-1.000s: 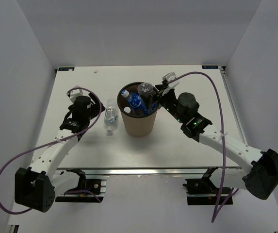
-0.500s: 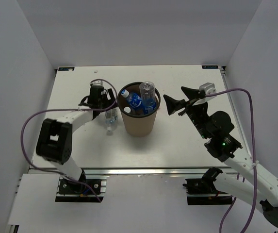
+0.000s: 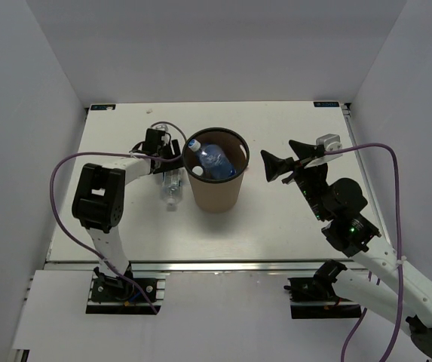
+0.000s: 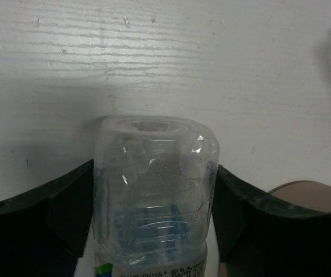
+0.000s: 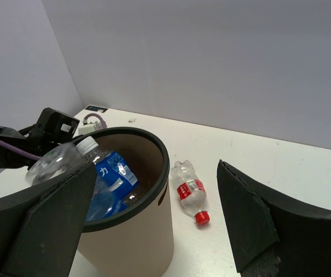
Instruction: Put the plastic bottles in the bin
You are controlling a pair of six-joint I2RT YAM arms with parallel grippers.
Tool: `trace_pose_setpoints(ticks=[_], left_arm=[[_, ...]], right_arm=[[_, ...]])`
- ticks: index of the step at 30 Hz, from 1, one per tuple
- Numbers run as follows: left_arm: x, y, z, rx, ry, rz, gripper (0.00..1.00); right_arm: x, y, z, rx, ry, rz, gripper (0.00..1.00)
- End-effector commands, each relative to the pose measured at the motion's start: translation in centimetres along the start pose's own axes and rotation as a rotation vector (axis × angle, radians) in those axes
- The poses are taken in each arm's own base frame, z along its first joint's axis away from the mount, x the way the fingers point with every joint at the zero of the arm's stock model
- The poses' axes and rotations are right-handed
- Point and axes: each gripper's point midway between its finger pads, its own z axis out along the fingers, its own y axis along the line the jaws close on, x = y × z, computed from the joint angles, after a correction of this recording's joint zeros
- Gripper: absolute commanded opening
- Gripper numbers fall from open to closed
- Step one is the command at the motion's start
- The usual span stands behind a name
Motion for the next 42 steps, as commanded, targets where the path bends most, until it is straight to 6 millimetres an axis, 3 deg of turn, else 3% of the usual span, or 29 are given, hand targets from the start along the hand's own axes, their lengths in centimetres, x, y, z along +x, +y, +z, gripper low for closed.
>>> trace_pose_setpoints(ticks=[1, 3, 6, 9, 13, 15, 16, 17, 19, 20, 23, 25, 26, 28, 30, 31, 32, 34, 36, 37, 39, 40, 42], left_arm=[[-2.1, -0.7, -1.2, 0.011, -0.038, 0.026, 0.75], [-3.2, -0.9, -2.0, 0.004, -0.069, 0.028, 0.71], [-6.4, -1.0, -5.0, -0.028, -0.168, 0.033, 0.64], [-9.9, -1.0, -9.2, -0.078, -0.291, 0.028, 0.58], [-16.2, -1.1, -17.4, -0.136, -0.549, -0.038, 0.57], [-19.5, -2.0, -23.1, -0.094, -0.727, -0.092, 0.56], [-20.4, -2.8, -25.0, -0.049, -0.782, -0.097, 0.56], [-22.2, -4.3, -28.6, 0.032, -0.890, -0.104, 0.56], [-23.1, -7.1, -31.6, 0.180, -0.942, -0.074, 0.56], [-24.4, -8.7, -34.1, 0.260, -1.006, -0.069, 0.56], [-25.9, -12.1, -36.7, 0.410, -1.058, -0.038, 0.53], [-26.0, -14.3, -36.2, 0.481, -1.058, -0.029, 0.51], [-26.2, -16.1, -37.2, 0.528, -1.090, -0.006, 0.51], [-26.8, -17.4, -35.8, 0.501, -1.097, -0.006, 0.52], [-27.0, -20.5, -36.7, 0.522, -1.132, 0.048, 0.53], [-27.0, -21.4, -35.1, 0.510, -1.117, 0.056, 0.54], [-26.6, -22.7, -35.1, 0.539, -1.119, 0.068, 0.54], [-26.0, -23.7, -33.7, 0.559, -1.110, 0.074, 0.55], [-25.2, -24.7, -33.7, 0.603, -1.143, 0.068, 0.55], [-24.2, -24.8, -32.0, 0.600, -1.121, 0.078, 0.55], [-23.0, -25.7, -31.3, 0.632, -1.131, 0.082, 0.56], [-21.8, -25.7, -29.6, 0.627, -1.107, 0.089, 0.56], [-20.6, -26.2, -29.6, 0.662, -1.126, 0.071, 0.56]], right_arm=[[-0.9, -0.3, 0.0, 0.020, -0.031, 0.016, 0.89], [-0.8, -0.4, 0.0, 0.022, -0.029, 0.014, 0.89], [-0.7, -0.3, 0.0, 0.021, -0.028, 0.015, 0.89], [-0.6, -0.4, -0.1, 0.024, -0.027, 0.014, 0.89], [-0.7, -0.5, -0.1, 0.025, -0.033, 0.013, 0.89], [-0.8, -0.5, -0.2, 0.023, -0.039, 0.012, 0.89], [-0.9, -0.5, -0.2, 0.023, -0.042, 0.012, 0.89], [-1.0, -0.5, -0.3, 0.024, -0.045, 0.011, 0.89], [-1.2, -0.6, -0.4, 0.025, -0.049, 0.011, 0.89], [-1.1, -0.6, -0.4, 0.027, -0.049, 0.010, 0.89], [-1.2, -0.6, -0.5, 0.025, -0.055, 0.009, 0.90], [-1.2, -0.6, -0.5, 0.023, -0.058, 0.005, 0.89], [-1.4, -0.6, -0.6, 0.022, -0.062, 0.003, 0.89], [-1.7, -0.7, -0.7, 0.025, -0.068, -0.002, 0.89], [-1.8, -0.8, -0.8, 0.026, -0.073, -0.011, 0.89], [-1.9, -0.9, -0.9, 0.031, -0.077, -0.014, 0.89], [-1.8, -1.2, -0.9, 0.046, -0.076, -0.020, 0.89], [-1.7, -1.5, -1.1, 0.062, -0.074, -0.025, 0.89], [-1.4, -1.8, -1.2, 0.072, -0.071, -0.030, 0.89], [-1.2, -2.0, -1.3, 0.082, -0.073, -0.031, 0.89], [-1.1, -2.1, -1.3, 0.090, -0.070, -0.036, 0.89], [-0.8, -2.2, -1.2, 0.094, -0.061, -0.039, 0.89], [-0.5, -2.2, -1.3, 0.090, -0.048, -0.046, 0.89]])
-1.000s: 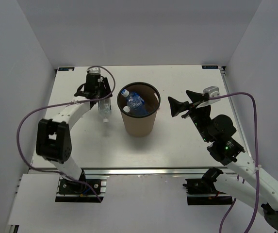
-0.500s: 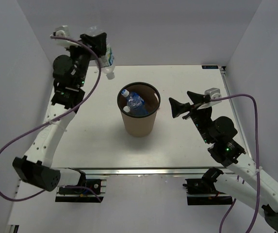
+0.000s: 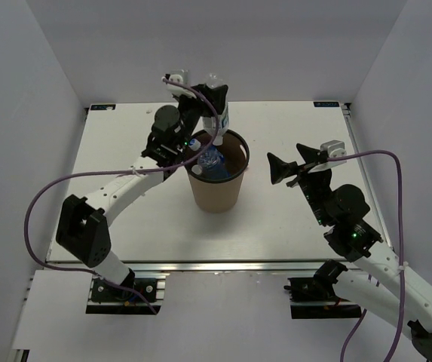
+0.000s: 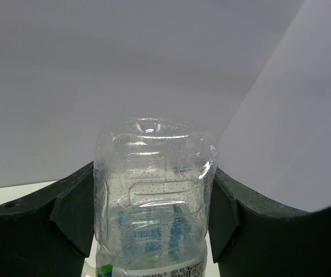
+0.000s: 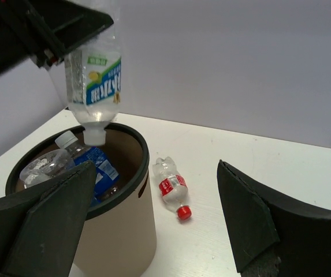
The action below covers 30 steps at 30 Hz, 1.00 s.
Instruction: Put the plastic bottles in the bin
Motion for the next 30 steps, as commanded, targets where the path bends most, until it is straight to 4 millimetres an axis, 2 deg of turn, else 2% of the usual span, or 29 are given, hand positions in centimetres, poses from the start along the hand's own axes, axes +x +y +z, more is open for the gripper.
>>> trace_pose_setpoints(ticks=[1, 2, 4, 5, 7, 8, 9, 10, 11, 14, 16, 19, 23, 24, 27, 28, 30], left_arm=[[-1.7, -1.8, -1.4, 0.052, -0.151, -0.029, 0.56], [-1.3, -2.4, -1.8, 0.058, -0.160, -0.037, 0.56], [-1.1, -2.1, -2.8, 0.021, -0.196, -0.048, 0.57], [-0.2, -2.5, -3.7, 0.025, -0.209, -0.043, 0.60], [0.1, -2.6, -4.4, 0.000, -0.240, -0.045, 0.62], [1.6, -3.1, -5.0, -0.003, -0.215, -0.028, 0.62], [2.3, -2.8, -5.2, -0.033, -0.210, -0.024, 0.63], [2.7, -3.4, -5.6, -0.032, -0.213, -0.021, 0.65], [3.7, -3.1, -6.1, -0.052, -0.201, -0.018, 0.68], [3.9, -2.3, -7.3, -0.095, -0.220, -0.039, 0.80], [3.2, -2.4, -7.7, -0.098, -0.229, -0.051, 0.90], [2.3, -2.8, -8.0, -0.090, -0.226, -0.041, 0.98], [0.9, -3.0, -8.4, -0.089, -0.231, -0.040, 0.98], [0.0, -3.2, -8.2, -0.090, -0.240, -0.045, 0.98], [-0.7, -3.2, -7.5, -0.132, -0.189, -0.027, 0.98], [-1.1, -3.1, -7.3, -0.148, -0.181, -0.023, 0.98], [-2.7, -2.6, -7.3, -0.201, -0.183, -0.023, 0.98]], right_arm=[[-0.9, -0.7, 0.0, 0.034, -0.035, -0.005, 0.89], [-0.7, -0.6, 0.1, 0.031, -0.031, -0.006, 0.89], [-0.4, -0.6, 0.1, 0.033, -0.025, -0.007, 0.89], [-0.4, -0.6, 0.1, 0.033, -0.025, -0.007, 0.89], [0.0, -0.6, 0.2, 0.031, -0.018, -0.013, 0.89], [0.2, -0.6, 0.2, 0.031, -0.015, -0.014, 0.89], [0.3, -0.6, 0.2, 0.033, -0.012, -0.016, 0.89], [0.4, -0.6, 0.3, 0.035, -0.010, -0.017, 0.89], [0.4, -0.7, 0.2, 0.036, -0.009, -0.017, 0.89], [0.6, -0.7, 0.2, 0.039, -0.003, -0.019, 0.89], [0.7, -0.7, 0.3, 0.036, -0.005, -0.018, 0.89], [1.0, -0.7, 0.5, 0.041, 0.005, -0.022, 0.89], [1.4, -1.2, 0.8, 0.076, 0.019, -0.028, 0.89], [1.6, -2.1, 0.9, 0.131, 0.027, -0.023, 0.89], [2.0, -3.5, 1.4, 0.234, 0.059, -0.020, 0.89], [0.8, -3.7, 1.8, 0.249, 0.050, -0.012, 0.89], [2.0, -4.3, 2.7, 0.277, 0.123, -0.038, 0.89]])
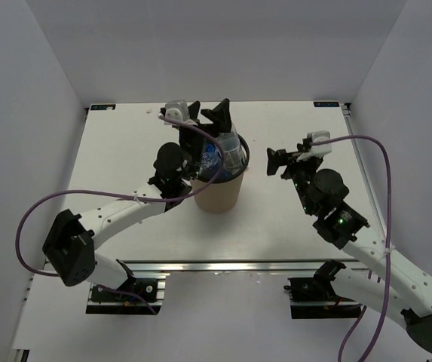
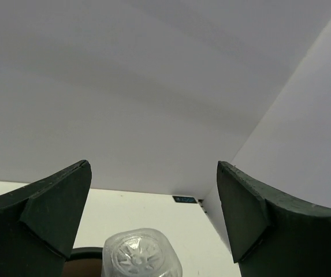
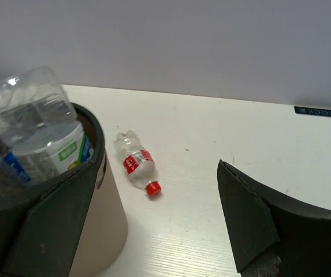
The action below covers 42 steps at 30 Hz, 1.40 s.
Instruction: Put the plastic bottles in the bin
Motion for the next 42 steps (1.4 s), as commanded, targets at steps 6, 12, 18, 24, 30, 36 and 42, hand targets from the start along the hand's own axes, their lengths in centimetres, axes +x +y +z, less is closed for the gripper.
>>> trace_pose_setpoints(ticks=[6, 12, 18, 24, 30, 36, 42], left_arm=[[-6.8, 4.2, -0.8, -0.278, 0.070, 0.085, 0.98], [-5.1, 18.3, -3.1, -0.583, 0.166, -0.001, 0.98], [0.1, 26.2, -8.2, -0.731, 0.329, -0.045, 0.98], [3.4, 28.0, -11.2, -0.782, 0.448, 0.000, 0.98], [3.9, 28.3, -12.1, -0.776, 0.462, 0.018, 0.98], [4.5, 28.8, -12.9, -0.788, 0.469, 0.025, 0.98], [5.3, 29.6, -13.8, -0.827, 0.493, 0.033, 0.98]], right_arm=[[-0.8, -4.4, 6.8, 0.064, 0.149, 0.139, 0.89], [3.0, -3.5, 13.0, -0.194, 0.265, 0.167, 0.89], [10.6, -3.0, 19.1, -0.257, 0.512, 0.151, 0.89], [16.0, -0.4, 23.4, -0.417, 0.615, 0.263, 0.89], [21.9, 3.5, 25.5, -0.550, 0.725, 0.279, 0.89], [26.7, 3.8, 26.9, -0.466, 0.787, 0.170, 0.89], [30.7, 4.5, 26.3, -0.480, 0.862, 0.209, 0.89]])
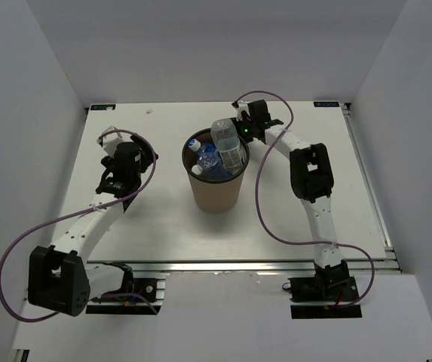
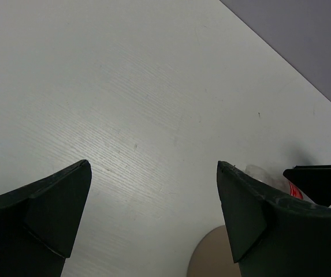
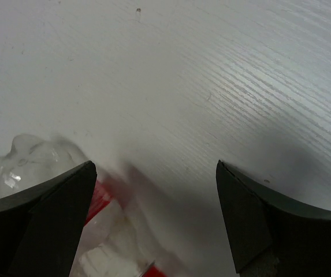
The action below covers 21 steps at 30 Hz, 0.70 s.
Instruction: Put the plastic bottles in the bin
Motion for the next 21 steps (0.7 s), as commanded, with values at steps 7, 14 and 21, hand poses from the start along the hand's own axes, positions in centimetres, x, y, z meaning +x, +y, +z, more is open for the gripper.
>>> trace_pose_setpoints(ticks=[7, 14, 21], left_arm=[[0.0, 0.1, -0.2, -0.001, 0.006, -0.011, 0.98], [-0.4, 0.3, -0.7, -0.002, -0.002, -0.019, 0.98], [-0.4, 0.5, -1.3, 0.005, -0.009, -0.030, 0.98]], right_arm=[[-0.9, 1.0, 0.0, -0.080, -0.013, 0.009, 0.68], [-2.0, 3.4, -2.5, -0.152, -0.062, -0.028, 0.14], [-2.1, 4.4, -6.2, -0.121, -0.124, -0.040, 0.00]])
